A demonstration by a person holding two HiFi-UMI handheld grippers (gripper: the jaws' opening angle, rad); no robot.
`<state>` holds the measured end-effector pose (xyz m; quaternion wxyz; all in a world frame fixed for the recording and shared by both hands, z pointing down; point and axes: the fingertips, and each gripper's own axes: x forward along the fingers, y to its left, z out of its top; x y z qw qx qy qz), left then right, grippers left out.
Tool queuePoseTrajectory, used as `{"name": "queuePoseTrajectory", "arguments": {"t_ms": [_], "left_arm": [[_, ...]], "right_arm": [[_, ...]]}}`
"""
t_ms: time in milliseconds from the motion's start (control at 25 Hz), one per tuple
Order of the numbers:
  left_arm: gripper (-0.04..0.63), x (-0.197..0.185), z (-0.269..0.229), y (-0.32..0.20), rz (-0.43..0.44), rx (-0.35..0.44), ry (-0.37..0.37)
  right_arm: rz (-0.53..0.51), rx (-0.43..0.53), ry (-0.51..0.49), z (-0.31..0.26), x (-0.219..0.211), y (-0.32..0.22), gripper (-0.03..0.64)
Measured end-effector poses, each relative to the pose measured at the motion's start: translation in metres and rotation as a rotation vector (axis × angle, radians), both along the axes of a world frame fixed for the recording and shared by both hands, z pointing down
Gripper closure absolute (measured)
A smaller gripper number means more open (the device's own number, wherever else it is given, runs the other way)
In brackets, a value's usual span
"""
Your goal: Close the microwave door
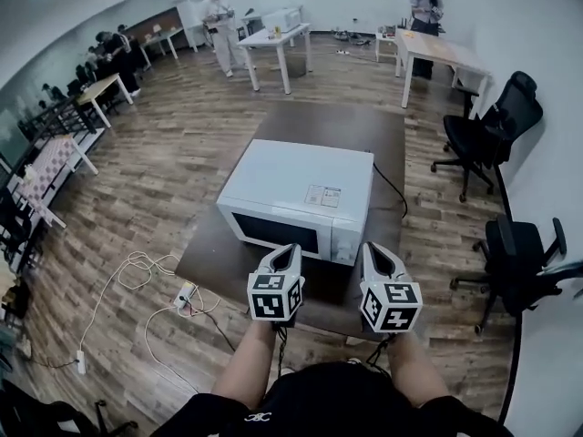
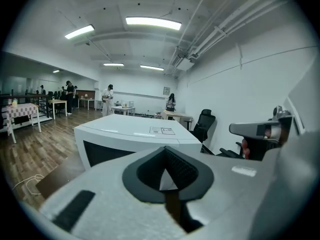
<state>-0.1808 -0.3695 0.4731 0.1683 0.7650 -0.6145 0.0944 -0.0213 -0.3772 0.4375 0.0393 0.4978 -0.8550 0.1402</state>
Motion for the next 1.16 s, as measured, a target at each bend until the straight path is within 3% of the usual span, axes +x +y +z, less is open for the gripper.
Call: {"name": "queuePoseTrajectory", "arguments": {"t_ms": [400, 1160], "left_arm": [[0.584, -0.016, -0.025, 0.019, -0.032, 0.065, -0.002], [0.584, -0.035, -0.022, 0.041, -0.064, 0.048, -0.021]], "right_arm": [[-0.091, 0.024, 0.042, -0.007, -0.048, 0.008, 0.611], [-0.131, 0.009, 0.055, 0.002, -0.073, 0.023, 0.611]]}}
